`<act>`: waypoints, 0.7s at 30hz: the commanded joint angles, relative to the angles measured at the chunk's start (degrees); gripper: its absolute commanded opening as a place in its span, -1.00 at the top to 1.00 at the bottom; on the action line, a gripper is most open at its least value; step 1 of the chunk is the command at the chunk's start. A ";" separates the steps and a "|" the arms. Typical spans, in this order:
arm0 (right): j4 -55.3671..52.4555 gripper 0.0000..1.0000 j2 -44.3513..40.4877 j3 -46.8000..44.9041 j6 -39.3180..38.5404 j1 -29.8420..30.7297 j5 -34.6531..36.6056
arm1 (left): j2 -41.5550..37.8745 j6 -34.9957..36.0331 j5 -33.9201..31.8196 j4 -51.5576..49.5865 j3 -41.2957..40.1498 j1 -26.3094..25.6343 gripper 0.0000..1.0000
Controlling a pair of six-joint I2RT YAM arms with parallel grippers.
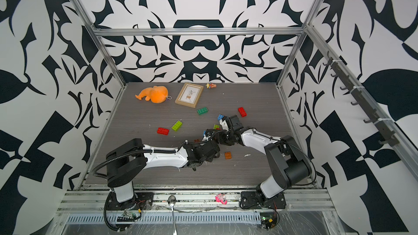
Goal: Assemble a small pinwheel with lego
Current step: Assemble the lego brick with the lego brick.
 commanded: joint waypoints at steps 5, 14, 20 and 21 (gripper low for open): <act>-4.68 -0.06 1.10 -0.95 -1.26 -0.31 7.27 | 1.58 0.28 0.61 -2.50 1.78 1.04 0.59; -4.20 0.00 1.34 -0.90 -1.10 -0.44 5.54 | 1.23 0.70 1.01 -2.67 1.98 1.63 0.53; -3.93 -0.10 0.38 -1.34 -0.65 -0.88 4.89 | 0.71 0.99 1.20 -3.03 2.13 1.61 0.48; -3.85 -0.13 0.45 -1.39 -0.56 -0.96 4.74 | 0.64 0.98 1.24 -3.08 2.13 1.59 0.48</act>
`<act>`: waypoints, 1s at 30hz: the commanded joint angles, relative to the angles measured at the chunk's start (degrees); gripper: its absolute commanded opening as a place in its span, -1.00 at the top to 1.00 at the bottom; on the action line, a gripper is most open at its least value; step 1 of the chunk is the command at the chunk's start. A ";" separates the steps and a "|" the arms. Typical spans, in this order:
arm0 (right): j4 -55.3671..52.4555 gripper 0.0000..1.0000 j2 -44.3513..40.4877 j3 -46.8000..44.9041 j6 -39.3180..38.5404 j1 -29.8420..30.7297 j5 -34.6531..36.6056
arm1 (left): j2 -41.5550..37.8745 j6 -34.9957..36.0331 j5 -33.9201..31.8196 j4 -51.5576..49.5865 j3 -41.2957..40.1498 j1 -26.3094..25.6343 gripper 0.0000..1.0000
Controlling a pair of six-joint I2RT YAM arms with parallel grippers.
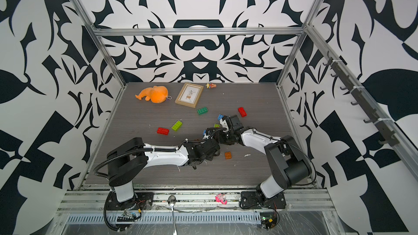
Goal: Assemble a small pinwheel with lego
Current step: Assemble the lego brick with the lego brick.
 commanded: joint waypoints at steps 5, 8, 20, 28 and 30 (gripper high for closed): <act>-3.67 -0.32 0.39 -1.52 -0.13 -1.12 2.47 | -0.11 -0.23 0.20 -2.84 1.13 0.56 0.44; -3.28 -0.41 0.22 -1.70 -0.14 -1.18 1.68 | -0.33 -0.29 0.18 -2.86 1.19 0.52 0.38; -2.44 -0.59 -0.63 -1.78 -0.02 -1.34 -0.08 | -3.91 0.81 0.05 -2.47 0.44 0.70 -0.24; -0.50 -0.80 -3.33 -1.05 0.96 -1.34 -5.12 | -13.46 0.89 2.21 -0.83 -5.19 0.86 -0.50; -0.55 -0.87 -3.75 -0.48 1.39 -1.37 -6.10 | -17.56 0.35 1.95 -0.60 -8.07 0.78 -0.56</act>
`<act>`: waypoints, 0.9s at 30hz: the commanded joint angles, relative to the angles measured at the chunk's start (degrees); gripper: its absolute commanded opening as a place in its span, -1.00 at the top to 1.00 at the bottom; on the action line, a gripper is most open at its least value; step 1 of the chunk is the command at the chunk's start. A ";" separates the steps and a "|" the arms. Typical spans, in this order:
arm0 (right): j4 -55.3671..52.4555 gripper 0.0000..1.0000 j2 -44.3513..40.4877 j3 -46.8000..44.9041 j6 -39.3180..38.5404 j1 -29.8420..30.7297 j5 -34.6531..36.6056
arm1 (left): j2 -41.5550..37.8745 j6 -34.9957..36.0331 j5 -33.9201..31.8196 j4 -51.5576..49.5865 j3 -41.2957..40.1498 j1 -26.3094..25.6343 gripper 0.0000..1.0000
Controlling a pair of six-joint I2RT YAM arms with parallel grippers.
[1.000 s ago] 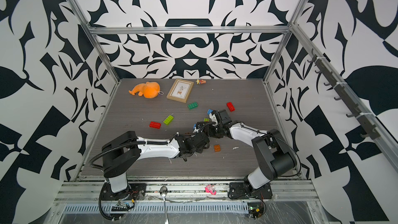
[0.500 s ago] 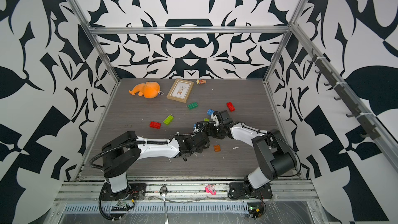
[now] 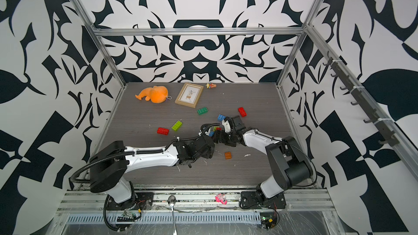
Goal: Assemble a small pinwheel with lego
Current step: Assemble the lego brick with the lego brick, then adjust the lego brick at the center of the board.
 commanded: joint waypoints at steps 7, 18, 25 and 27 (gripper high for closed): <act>-0.77 -0.98 -10.00 -3.13 4.76 -0.03 -3.78 | -25.51 -2.31 0.01 -0.63 -14.61 0.23 -1.00; 4.73 -0.74 -16.22 -10.97 9.40 3.98 0.10 | -42.18 -2.82 8.68 -4.34 -20.71 1.38 -1.00; 11.45 -0.91 -7.80 -8.95 10.80 7.70 2.53 | -42.69 -2.24 9.70 -1.23 -23.13 1.50 -1.00; 13.41 -0.91 -6.16 -8.53 11.32 8.38 3.55 | -42.45 -2.00 9.72 -0.65 -23.42 1.49 -1.00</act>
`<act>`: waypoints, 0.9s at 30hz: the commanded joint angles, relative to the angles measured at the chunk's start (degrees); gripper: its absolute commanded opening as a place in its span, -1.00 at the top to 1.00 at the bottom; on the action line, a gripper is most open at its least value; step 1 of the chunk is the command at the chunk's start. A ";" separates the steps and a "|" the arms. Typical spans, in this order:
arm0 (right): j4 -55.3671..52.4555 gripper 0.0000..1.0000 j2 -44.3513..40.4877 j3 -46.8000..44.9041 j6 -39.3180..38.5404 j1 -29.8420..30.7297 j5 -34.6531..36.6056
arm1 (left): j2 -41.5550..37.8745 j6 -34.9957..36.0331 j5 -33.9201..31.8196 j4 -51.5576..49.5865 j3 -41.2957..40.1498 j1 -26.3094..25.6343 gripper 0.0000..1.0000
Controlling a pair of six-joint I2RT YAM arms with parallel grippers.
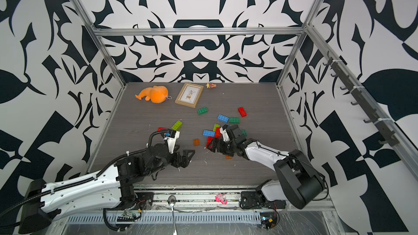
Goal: Assemble a small pinwheel with lego
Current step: Adjust the lego brick at the center of the board.
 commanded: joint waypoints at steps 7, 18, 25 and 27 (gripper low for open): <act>8.25 -0.90 5.56 4.52 3.21 2.28 5.48 | -1.00 0.32 1.23 1.80 -1.69 0.22 -1.00; 8.99 -0.87 8.99 7.97 2.55 2.41 4.48 | -4.19 -0.50 -0.78 0.84 -2.88 0.45 -1.00; -10.20 -0.87 -5.47 7.80 -4.11 -0.01 5.04 | -8.46 2.19 0.95 -3.89 -0.06 0.82 -0.99; -14.73 -0.88 -9.28 9.46 -6.60 -1.60 5.00 | -10.00 3.36 3.14 -2.90 0.02 0.92 -0.99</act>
